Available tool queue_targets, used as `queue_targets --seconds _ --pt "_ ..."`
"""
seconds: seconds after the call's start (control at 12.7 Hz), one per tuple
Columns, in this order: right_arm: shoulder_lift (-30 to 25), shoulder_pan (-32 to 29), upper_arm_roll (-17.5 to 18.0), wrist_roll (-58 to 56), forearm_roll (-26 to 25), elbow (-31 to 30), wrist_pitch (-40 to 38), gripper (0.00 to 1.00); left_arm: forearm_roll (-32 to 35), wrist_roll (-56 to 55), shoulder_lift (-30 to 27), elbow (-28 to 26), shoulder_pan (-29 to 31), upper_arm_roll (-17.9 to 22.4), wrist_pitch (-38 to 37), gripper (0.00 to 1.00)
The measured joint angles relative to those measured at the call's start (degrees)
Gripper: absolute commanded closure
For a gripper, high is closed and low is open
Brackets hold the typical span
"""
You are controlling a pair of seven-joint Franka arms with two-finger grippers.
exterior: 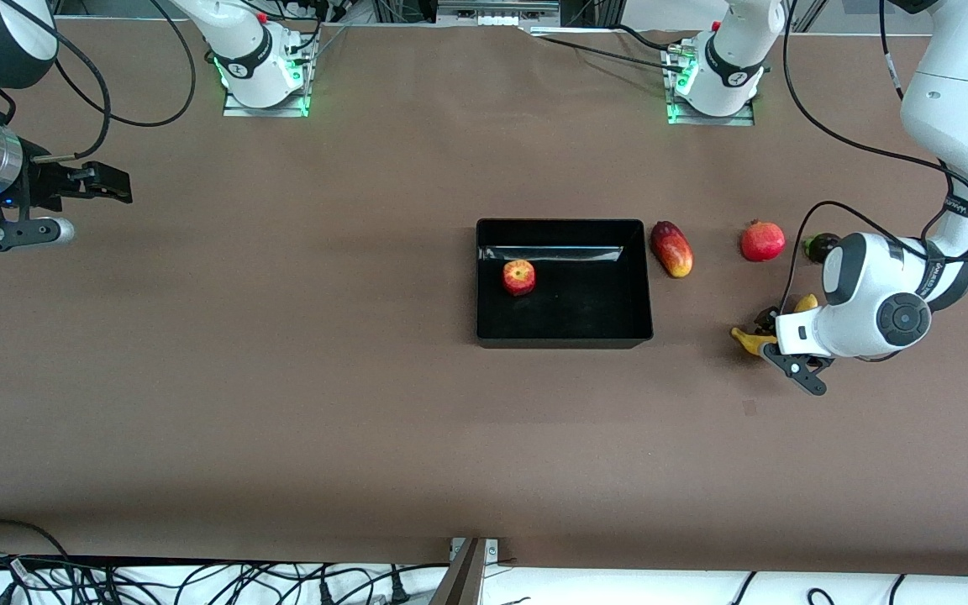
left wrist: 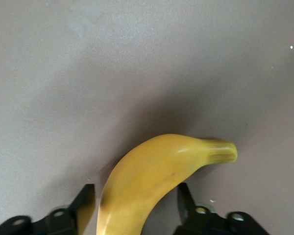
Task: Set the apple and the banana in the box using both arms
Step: 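Lower the left gripper onto the yellow banana and close it, then lift the banana with the left gripper and carry it over the box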
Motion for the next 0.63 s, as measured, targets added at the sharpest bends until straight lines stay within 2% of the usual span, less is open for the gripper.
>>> queue_targets --seconds 0.31,0.63 --pt "0.0 0.0 0.0 0.0 0.0 0.0 0.0 0.00 0.0 0.7 -0.2 0.3 0.1 -0.7 -0.6 1.00" --pt "0.0 0.0 0.0 0.0 0.0 0.0 0.0 0.00 -0.1 -0.1 -3.7 1.9 0.1 -7.4 -9.7 1.00"
